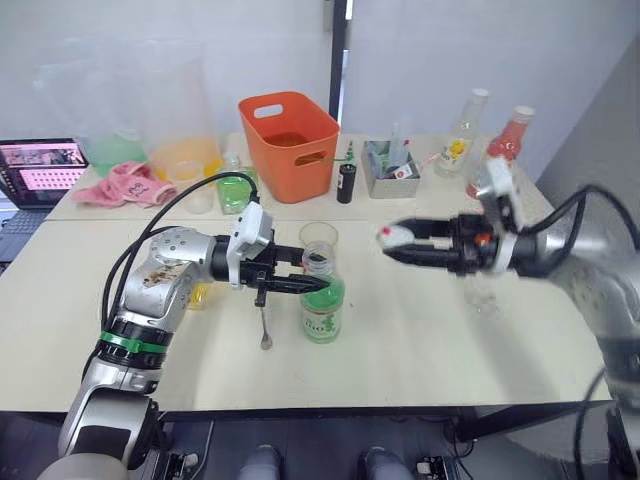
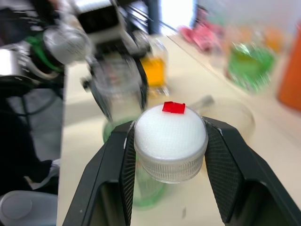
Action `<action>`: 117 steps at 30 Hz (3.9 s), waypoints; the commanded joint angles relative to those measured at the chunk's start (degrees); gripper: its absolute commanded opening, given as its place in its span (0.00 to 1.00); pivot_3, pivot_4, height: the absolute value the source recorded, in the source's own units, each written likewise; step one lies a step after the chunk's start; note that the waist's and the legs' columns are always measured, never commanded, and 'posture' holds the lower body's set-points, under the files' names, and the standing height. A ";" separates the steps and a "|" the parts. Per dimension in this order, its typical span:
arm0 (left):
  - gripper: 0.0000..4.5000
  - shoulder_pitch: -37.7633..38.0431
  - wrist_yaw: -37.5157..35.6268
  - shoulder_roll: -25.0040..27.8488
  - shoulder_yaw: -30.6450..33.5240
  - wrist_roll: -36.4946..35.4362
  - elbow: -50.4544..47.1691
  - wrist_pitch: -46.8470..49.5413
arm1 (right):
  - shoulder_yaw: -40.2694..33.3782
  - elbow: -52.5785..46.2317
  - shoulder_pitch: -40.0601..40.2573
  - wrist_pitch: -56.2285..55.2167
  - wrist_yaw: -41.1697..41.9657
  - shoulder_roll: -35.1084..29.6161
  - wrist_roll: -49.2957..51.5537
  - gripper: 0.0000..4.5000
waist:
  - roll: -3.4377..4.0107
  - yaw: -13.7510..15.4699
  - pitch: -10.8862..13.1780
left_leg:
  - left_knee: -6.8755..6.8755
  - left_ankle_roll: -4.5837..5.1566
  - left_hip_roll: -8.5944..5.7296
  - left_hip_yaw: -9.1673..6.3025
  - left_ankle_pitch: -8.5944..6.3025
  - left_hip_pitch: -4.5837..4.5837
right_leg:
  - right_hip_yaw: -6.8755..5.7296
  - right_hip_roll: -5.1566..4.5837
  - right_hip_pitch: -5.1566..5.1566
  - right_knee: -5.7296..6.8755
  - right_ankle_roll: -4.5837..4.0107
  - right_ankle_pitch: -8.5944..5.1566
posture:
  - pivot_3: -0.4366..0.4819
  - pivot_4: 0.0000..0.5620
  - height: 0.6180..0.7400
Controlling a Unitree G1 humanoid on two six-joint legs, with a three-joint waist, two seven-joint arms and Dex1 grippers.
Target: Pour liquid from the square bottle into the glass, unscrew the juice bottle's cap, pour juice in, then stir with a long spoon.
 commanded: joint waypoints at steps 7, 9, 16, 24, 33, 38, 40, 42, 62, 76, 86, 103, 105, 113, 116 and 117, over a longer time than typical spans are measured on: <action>0.31 -0.19 0.26 -0.12 -0.12 1.30 0.96 -0.21 | -6.68 -8.61 21.95 -4.03 -24.87 13.71 -13.76 0.37 | -0.06 0.24 -0.06 | 0.04 0.00 -0.04 0.01 0.00 -0.01 | 0.19 0.05 0.06 -0.07 0.10 -0.06 | 0.48 0.27 0.99; 0.31 -0.38 0.20 -0.26 -0.19 1.35 1.08 -0.24 | -5.95 -5.30 23.53 -7.23 -25.78 16.42 -17.37 0.37 | -0.07 0.10 -0.06 | 0.04 0.00 -0.08 0.09 0.00 0.01 | 0.36 0.04 0.03 -0.06 0.11 -0.06 | 0.48 0.27 0.99; 0.31 -0.96 0.07 -0.32 -0.15 1.48 1.27 -0.18 | -6.66 5.79 24.50 -14.94 -25.21 21.07 -24.02 0.37 | -0.06 0.22 -0.07 | 0.04 0.00 -0.10 0.09 0.00 0.03 | 0.41 0.06 0.09 -0.08 0.13 -0.07 | 0.48 0.27 0.99; 0.31 -1.03 0.27 -0.01 0.06 1.60 1.11 -0.05 | -5.87 14.75 23.61 -21.77 -24.19 24.06 -29.24 0.37 | -0.06 0.13 -0.07 | 0.03 0.00 -0.10 0.07 0.00 0.05 | 0.44 0.09 0.09 -0.07 0.13 -0.07 | 0.48 0.27 0.99; 0.31 -1.02 0.31 0.27 0.27 1.71 1.15 -0.19 | -6.76 15.26 22.92 -23.23 -22.46 25.35 -29.04 0.81 | -0.06 0.16 -0.07 | 0.04 -0.01 -0.10 0.07 0.00 0.07 | 0.46 0.09 0.13 -0.06 0.13 -0.07 | 0.48 0.27 0.99; 0.31 -1.23 0.11 0.51 1.47 0.48 0.96 0.18 | -7.55 10.00 22.60 -22.42 -20.56 24.12 -27.33 1.00 | -0.05 0.17 -0.07 | 0.04 -0.01 -0.10 0.07 0.00 0.06 | 0.46 0.09 0.12 -0.06 0.13 -0.07 | 0.48 0.27 0.99; 0.31 -1.37 0.13 0.84 2.29 -0.38 0.56 0.83 | -7.87 6.84 22.11 -21.25 -20.23 23.52 -26.36 1.00 | -0.05 0.04 -0.07 | 0.04 0.00 -0.10 0.08 0.00 0.05 | 0.48 0.10 0.09 -0.06 0.13 -0.07 | 0.48 0.27 0.99; 0.31 -1.68 0.23 1.64 3.92 -2.45 -0.35 3.03 | -7.92 2.19 20.94 -19.11 -19.93 22.41 -25.09 1.00 | -0.05 -0.13 -0.06 | 0.04 0.00 -0.09 0.06 0.00 0.05 | 0.48 0.12 0.08 -0.04 0.13 -0.07 | 0.48 0.27 0.99; 0.31 -6.51 6.61 7.05 9.83 2.13 5.10 -1.08 | 1.98 -9.49 11.46 -3.19 -23.19 24.15 -22.15 1.00 | -0.10 0.39 -0.03 | 0.11 -0.05 -0.16 -0.05 0.03 -0.36 | 0.55 0.13 -0.03 -0.10 0.27 -0.15 | 0.48 0.27 0.99; 0.31 -14.79 17.32 -0.12 5.59 17.56 23.40 -24.14 | 3.15 -10.68 11.54 -0.73 -25.75 26.67 -23.28 1.00 | -0.11 0.59 -0.02 | 0.11 -0.05 -0.18 -0.06 0.03 -0.39 | 0.55 0.13 -0.04 -0.09 0.27 -0.15 | 0.48 0.27 0.99; 0.31 -22.47 26.10 -4.91 1.08 29.20 42.98 -47.55 | 4.18 -14.31 10.89 2.90 -29.22 28.28 -23.58 1.00 | -0.13 0.32 -0.01 | 0.10 -0.05 -0.18 -0.07 0.03 -0.41 | 0.54 0.14 -0.07 -0.07 0.28 -0.15 | 0.48 0.27 0.99; 0.31 -29.14 42.18 -5.55 -5.75 44.45 59.18 -63.19 | 3.83 -16.64 8.26 4.87 -32.65 31.36 -23.77 1.00 | -0.14 0.36 0.00 | 0.10 -0.05 -0.21 -0.08 0.03 -0.44 | 0.52 0.12 -0.08 -0.06 0.30 -0.13 | 0.48 0.27 0.99; 0.31 -29.52 44.91 -4.99 -7.40 47.45 59.75 -64.62 | 3.58 -16.57 8.14 4.85 -32.97 31.44 -23.88 1.00 | -0.14 0.35 0.00 | 0.10 -0.05 -0.22 -0.09 0.03 -0.45 | 0.52 0.12 -0.08 -0.06 0.31 -0.13 | 0.48 0.27 0.99; 0.31 -30.93 51.57 -4.88 -10.50 52.97 61.43 -66.90 | 3.42 -17.13 8.52 5.20 -33.47 31.48 -23.35 1.00 | -0.14 0.36 0.00 | 0.10 -0.05 -0.23 -0.09 0.03 -0.46 | 0.52 0.10 -0.08 -0.06 0.32 -0.13 | 0.48 0.27 0.99; 0.31 -31.95 56.25 -4.10 -12.60 56.75 61.60 -67.37 | 3.61 -17.18 8.44 5.23 -33.79 31.77 -23.34 1.00 | -0.14 0.36 0.00 | 0.10 -0.05 -0.23 -0.09 0.03 -0.46 | 0.52 0.11 -0.09 -0.06 0.32 -0.13 | 0.48 0.27 0.99; 0.31 -32.17 57.48 -3.85 -13.27 57.81 61.67 -67.60 | 3.65 -17.24 8.46 5.25 -33.87 31.84 -23.33 1.00 | -0.14 0.37 0.00 | 0.10 -0.05 -0.23 -0.09 0.03 -0.47 | 0.52 0.11 -0.09 -0.06 0.32 -0.13 | 0.48 0.27 0.99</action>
